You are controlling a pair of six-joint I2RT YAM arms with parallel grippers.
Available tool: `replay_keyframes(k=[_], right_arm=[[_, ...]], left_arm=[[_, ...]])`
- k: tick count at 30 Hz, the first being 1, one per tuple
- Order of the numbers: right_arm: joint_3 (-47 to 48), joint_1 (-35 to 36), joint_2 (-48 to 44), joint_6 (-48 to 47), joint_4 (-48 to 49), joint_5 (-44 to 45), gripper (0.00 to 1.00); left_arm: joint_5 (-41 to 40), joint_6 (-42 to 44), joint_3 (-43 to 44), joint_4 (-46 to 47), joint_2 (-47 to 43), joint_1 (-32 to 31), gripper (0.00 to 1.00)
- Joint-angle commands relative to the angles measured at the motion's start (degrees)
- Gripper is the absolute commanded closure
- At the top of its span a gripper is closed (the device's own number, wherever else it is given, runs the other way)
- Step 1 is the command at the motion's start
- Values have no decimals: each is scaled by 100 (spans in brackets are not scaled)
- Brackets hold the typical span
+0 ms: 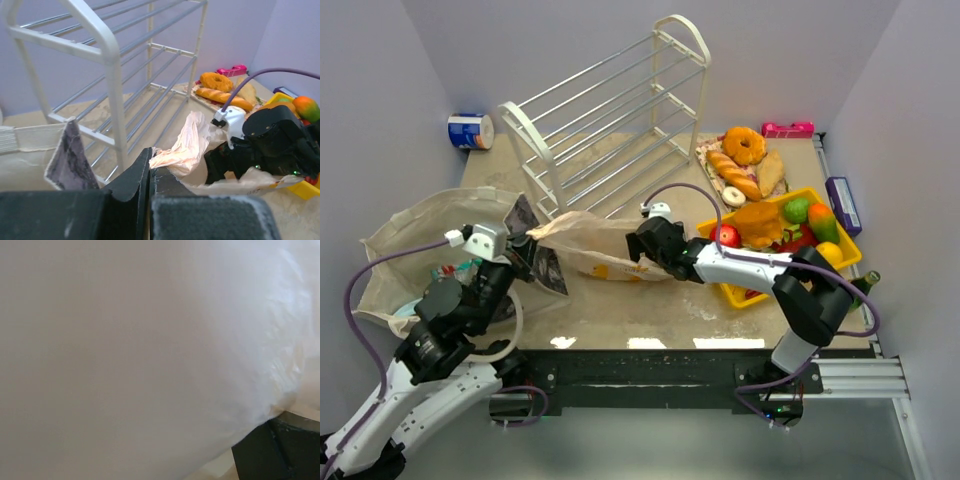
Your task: Place the mixed food into the grocery bags and tie them
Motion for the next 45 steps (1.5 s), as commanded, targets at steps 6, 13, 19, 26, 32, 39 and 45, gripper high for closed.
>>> replay_keyframes(k=[6,13,19,26,32,39,45], right_arm=[[-175,-192,-266,-394,-272,-305,1],[396,379,-977,-632,-377,-1220,1],[608,388,-2058,-255,-694,-1071,1],[537,380,-3254,-140,-570,-1046,1],[749,-742,-3641,-517,-1696,-375,1],[222,-2651,-3212,-799,-1635,-1166,2],[-473,-3057,-2614,-606,-1020,-1335,4]], left_arm=[[-470,350,363,-11,40,24,100],[32,333,99,693,1330,24,100],[-293,412,-120,597,1755,42,100],[-442,306,-314,475,1781,42,100],[-698,245,-376,404,1570,42,100],[-654,236,-446,448,1411,42,100],[-680,254,-420,395,1508,33,100]])
